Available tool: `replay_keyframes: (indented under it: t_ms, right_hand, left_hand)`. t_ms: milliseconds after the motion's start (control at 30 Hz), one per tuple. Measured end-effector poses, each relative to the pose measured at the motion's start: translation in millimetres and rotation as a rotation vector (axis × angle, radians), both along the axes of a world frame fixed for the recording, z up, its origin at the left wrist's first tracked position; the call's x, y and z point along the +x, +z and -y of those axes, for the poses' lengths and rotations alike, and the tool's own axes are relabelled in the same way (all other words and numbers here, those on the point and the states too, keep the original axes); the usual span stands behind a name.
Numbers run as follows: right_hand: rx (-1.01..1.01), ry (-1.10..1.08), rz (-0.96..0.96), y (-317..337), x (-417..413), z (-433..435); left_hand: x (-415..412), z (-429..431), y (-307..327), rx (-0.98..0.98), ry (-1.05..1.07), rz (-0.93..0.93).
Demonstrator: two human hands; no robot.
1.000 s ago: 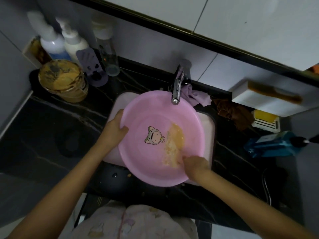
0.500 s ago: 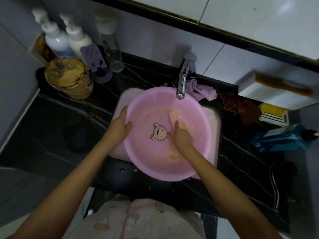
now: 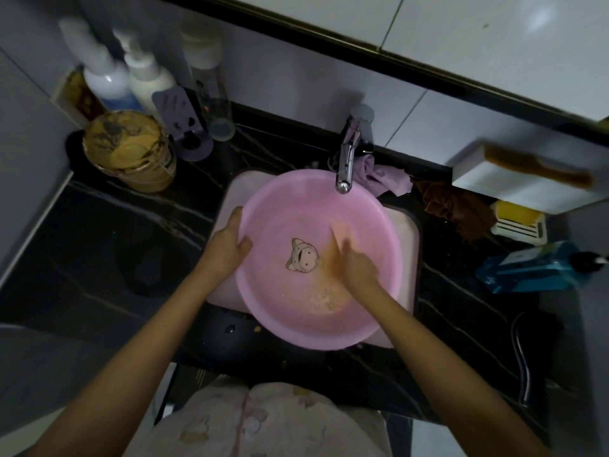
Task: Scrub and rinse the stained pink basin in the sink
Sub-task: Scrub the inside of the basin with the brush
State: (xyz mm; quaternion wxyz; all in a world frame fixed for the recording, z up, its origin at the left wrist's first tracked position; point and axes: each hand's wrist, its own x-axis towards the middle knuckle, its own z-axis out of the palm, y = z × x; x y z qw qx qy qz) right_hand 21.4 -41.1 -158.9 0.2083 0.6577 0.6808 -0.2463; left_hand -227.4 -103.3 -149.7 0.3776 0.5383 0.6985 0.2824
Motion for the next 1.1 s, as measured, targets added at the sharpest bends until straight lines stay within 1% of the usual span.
replay_keyframes:
  t_ms: [33, 67, 133, 167, 200, 233, 300, 367, 467, 500, 533, 600, 667, 733, 767, 800, 867, 933, 967, 1033, 1100]
  right_hand:
    - [-0.038, 0.001, 0.015, 2, 6, 13]
    - [-0.096, 0.038, -0.018, 8, 5, 29]
    - [-0.233, 0.205, -0.125, 15, -19, 58]
    - [-0.249, 0.310, -0.171, 13, -36, 66]
    - [-0.232, 0.357, -0.217, 7, -51, 68]
    - [-0.184, 0.353, -0.229, -1, -61, 60]
    - [-0.088, 0.240, -0.225, -13, -67, 30]
    - [-0.031, 0.131, -0.162, -15, -48, 7]
    - [-0.008, 0.023, -0.026, 0, -13, 23]
    - [-0.043, 0.032, -0.014, 4, -10, 38]
    - [-0.103, 0.074, -0.035, 5, -13, 54]
    - [-0.203, 0.214, -0.141, 4, -34, 78]
    - [-0.172, 0.290, -0.247, -1, -56, 78]
    - [-0.068, 0.186, -0.308, -5, -66, 56]
    - [-0.030, 0.147, -0.278, -4, -66, 40]
    - [-0.016, 0.148, -0.207, -1, -62, 24]
    - [0.012, 0.109, -0.048, 7, -43, -2]
    - [0.023, 0.126, 0.144, 19, -17, -7]
    - [0.000, 0.166, 0.239, 26, -6, -3]
    - [-0.099, 0.226, 0.353, 34, 13, 9]
    - [-0.201, 0.265, 0.370, 40, 25, 26]
  left_hand:
    - [1, 0, 1, 0.010, -0.001, 0.006]
    - [1, -1, 2, 0.016, 0.003, 0.012]
    - [1, -1, 0, 0.006, 0.012, 0.009]
    - [0, -2, -2, -0.010, 0.013, -0.008]
    - [-1, -2, -5, -0.034, 0.008, -0.034]
    - [-2, -2, -6, -0.060, 0.015, -0.050]
    - [-4, 0, -9, -0.097, -0.004, -0.042]
    - [-5, 1, -10, -0.115, 0.001, -0.008]
    - [-3, 1, -9, -0.102, 0.011, 0.015]
    - [-2, 0, -8, -0.107, 0.019, 0.006]
    - [-2, 0, -10, -0.117, 0.027, -0.009]
    - [-2, -1, -13, -0.126, 0.028, -0.040]
    - [-4, -1, -15, -0.124, 0.011, -0.063]
    - [-4, 0, -15, -0.136, 0.014, -0.080]
    - [-2, -1, -16, -0.136, 0.018, -0.084]
    - [-2, 0, -16, -0.129, 0.018, -0.082]
    - [0, 1, -14, -0.120, 0.009, -0.071]
    - [1, 1, -14, -0.109, 0.015, -0.060]
    - [1, 1, -14, -0.105, 0.019, -0.055]
    - [1, 0, -14, -0.102, 0.019, -0.047]
    - [1, 1, -14, -0.087, 0.022, -0.015]
